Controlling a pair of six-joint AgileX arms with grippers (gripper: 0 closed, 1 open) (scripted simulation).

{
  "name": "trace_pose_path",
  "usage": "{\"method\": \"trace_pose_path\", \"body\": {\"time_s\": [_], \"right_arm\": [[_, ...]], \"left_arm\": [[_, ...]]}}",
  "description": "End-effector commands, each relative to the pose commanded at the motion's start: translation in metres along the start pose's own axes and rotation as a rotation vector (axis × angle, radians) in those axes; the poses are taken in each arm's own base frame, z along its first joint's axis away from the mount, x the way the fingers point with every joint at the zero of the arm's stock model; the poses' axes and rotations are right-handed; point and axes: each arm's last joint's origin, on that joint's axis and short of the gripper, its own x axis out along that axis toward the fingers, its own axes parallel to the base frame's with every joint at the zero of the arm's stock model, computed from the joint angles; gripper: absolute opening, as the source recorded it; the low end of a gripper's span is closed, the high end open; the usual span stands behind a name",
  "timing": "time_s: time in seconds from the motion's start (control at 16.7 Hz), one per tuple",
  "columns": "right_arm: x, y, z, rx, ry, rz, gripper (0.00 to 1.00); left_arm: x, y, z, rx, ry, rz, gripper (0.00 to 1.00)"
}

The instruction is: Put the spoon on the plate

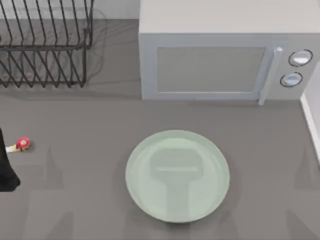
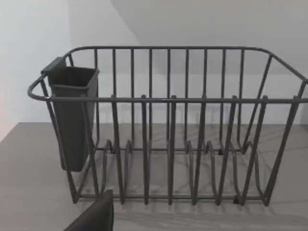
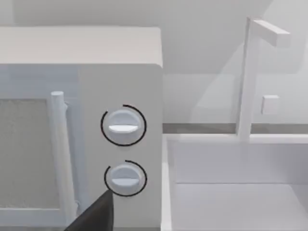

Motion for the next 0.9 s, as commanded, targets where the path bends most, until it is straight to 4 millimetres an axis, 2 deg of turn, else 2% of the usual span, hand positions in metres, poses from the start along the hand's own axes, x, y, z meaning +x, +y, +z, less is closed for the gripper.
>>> {"method": "trace_pose_path", "body": {"time_s": [0.3, 0.54, 0.72, 0.9], "right_arm": [[0.000, 0.000, 0.000, 0.000, 0.000, 0.000, 1.00], [0.000, 0.000, 0.000, 0.000, 0.000, 0.000, 1.00], [0.000, 0.000, 0.000, 0.000, 0.000, 0.000, 1.00], [0.000, 0.000, 0.000, 0.000, 0.000, 0.000, 1.00]], "left_arm": [[0.002, 0.000, 0.004, 0.059, 0.061, -0.004, 1.00], [0.012, 0.000, 0.018, 0.269, 0.281, -0.051, 1.00], [0.033, 0.000, 0.026, 0.478, 0.544, -0.157, 1.00], [0.066, 0.001, 0.026, 0.671, 0.835, -0.336, 1.00]]}}
